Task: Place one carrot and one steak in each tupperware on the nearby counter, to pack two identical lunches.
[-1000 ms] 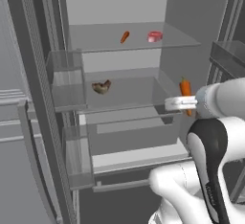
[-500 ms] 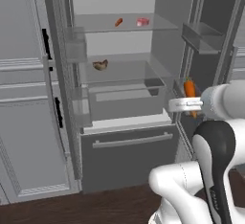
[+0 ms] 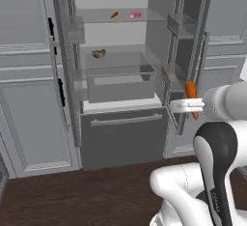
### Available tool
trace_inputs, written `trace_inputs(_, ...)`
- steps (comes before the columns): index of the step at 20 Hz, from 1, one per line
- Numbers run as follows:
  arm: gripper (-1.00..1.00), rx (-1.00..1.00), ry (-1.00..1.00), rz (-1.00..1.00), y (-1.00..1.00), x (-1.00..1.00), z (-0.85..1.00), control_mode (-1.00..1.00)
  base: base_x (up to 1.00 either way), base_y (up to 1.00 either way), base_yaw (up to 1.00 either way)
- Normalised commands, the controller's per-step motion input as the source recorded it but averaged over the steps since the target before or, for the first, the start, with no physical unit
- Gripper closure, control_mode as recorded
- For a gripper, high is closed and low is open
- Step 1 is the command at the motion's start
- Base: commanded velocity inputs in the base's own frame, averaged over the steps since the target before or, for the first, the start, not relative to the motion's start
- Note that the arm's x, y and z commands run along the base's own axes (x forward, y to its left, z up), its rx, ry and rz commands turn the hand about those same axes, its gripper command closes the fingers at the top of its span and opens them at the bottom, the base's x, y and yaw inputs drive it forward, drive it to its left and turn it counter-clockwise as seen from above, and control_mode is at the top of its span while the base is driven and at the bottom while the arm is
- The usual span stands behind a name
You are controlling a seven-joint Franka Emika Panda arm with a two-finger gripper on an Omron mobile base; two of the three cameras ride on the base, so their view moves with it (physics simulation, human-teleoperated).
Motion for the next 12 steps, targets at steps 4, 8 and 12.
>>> trace_inputs(4,1.00,0.00,0.00,0.00,0.00,0.00,0.00,1.00,-0.69,-0.32,-0.03)
trace_inputs(8,1.00,0.00,0.00,0.00,0.00,0.00,0.00,1.00,-0.50,-0.65,-0.26)
trace_inputs(12,1.00,0.00,0.00,0.00,0.00,0.00,0.00,1.00,-0.01,-0.86,-0.47)
